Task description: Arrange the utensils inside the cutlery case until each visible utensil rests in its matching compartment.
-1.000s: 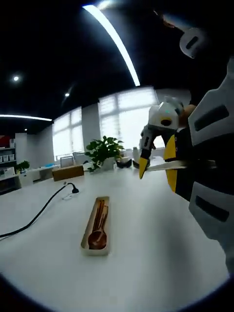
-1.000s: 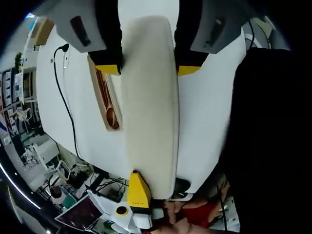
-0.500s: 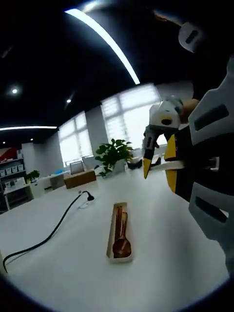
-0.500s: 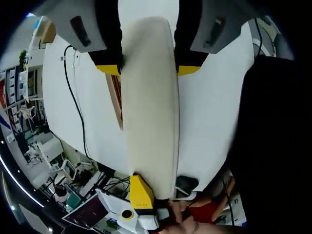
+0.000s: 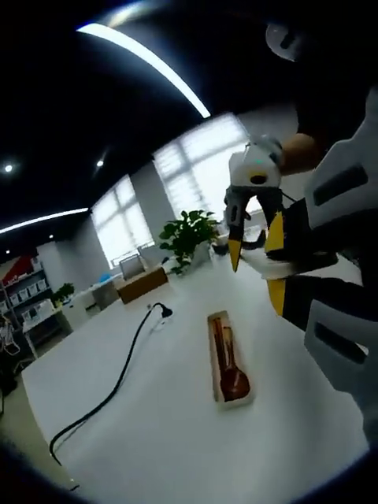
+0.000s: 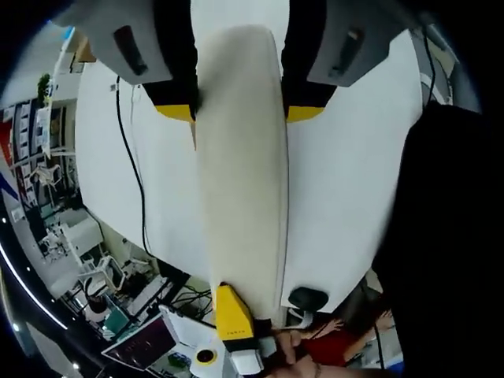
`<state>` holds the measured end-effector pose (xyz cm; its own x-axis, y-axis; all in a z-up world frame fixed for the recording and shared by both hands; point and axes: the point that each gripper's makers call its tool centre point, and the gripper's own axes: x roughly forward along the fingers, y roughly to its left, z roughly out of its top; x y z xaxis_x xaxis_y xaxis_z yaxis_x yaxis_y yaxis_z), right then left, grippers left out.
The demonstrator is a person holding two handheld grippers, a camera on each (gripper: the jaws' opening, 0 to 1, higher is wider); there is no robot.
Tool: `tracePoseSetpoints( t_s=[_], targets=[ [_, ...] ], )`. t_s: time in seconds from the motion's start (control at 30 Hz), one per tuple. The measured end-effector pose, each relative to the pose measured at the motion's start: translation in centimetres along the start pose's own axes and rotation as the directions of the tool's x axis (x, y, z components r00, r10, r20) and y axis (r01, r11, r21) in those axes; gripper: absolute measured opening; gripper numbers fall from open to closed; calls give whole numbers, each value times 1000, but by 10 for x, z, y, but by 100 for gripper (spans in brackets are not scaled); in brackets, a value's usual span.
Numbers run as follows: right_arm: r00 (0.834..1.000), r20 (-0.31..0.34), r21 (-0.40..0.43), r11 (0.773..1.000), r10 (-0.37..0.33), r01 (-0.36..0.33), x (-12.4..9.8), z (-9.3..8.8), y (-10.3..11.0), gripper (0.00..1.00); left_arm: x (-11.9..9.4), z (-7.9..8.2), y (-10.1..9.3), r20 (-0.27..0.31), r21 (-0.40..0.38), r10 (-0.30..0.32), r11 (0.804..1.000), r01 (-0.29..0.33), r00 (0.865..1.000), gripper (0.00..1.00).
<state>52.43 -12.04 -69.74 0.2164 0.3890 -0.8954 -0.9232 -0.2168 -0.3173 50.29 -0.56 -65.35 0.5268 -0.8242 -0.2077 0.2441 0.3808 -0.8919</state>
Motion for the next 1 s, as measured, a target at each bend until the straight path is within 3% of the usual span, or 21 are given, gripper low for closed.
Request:
tracePoseSetpoints(
  t_s=[0.07,0.13,0.4,0.5,0.67,0.87,1.0],
  targets=[
    [1000,-4,4,1000,3,-3,2,-4,-4,40,0,5,12,10,44,57,997,-58,998,11],
    [1000,-8,4,1000,7,-7,5,-7,-8,39,1,6,14,10,55,74,996,-75,997,12],
    [999,-23,-3,999,46,-46,26,-18,-27,39,16,22,23,22,69,94,993,-95,995,10],
    [997,-39,-17,998,64,-64,37,-25,-34,39,21,26,26,19,36,81,996,-82,997,9],
    [994,-71,-53,995,78,-82,49,-31,-48,39,29,32,41,33,41,120,992,-122,992,10],
    [987,-110,-105,986,121,-132,69,-37,-62,39,36,33,68,40,32,202,979,-203,979,13],
    [975,-170,-137,976,146,-170,83,-47,-61,39,44,29,85,23,29,245,969,-246,969,15]
  ],
)
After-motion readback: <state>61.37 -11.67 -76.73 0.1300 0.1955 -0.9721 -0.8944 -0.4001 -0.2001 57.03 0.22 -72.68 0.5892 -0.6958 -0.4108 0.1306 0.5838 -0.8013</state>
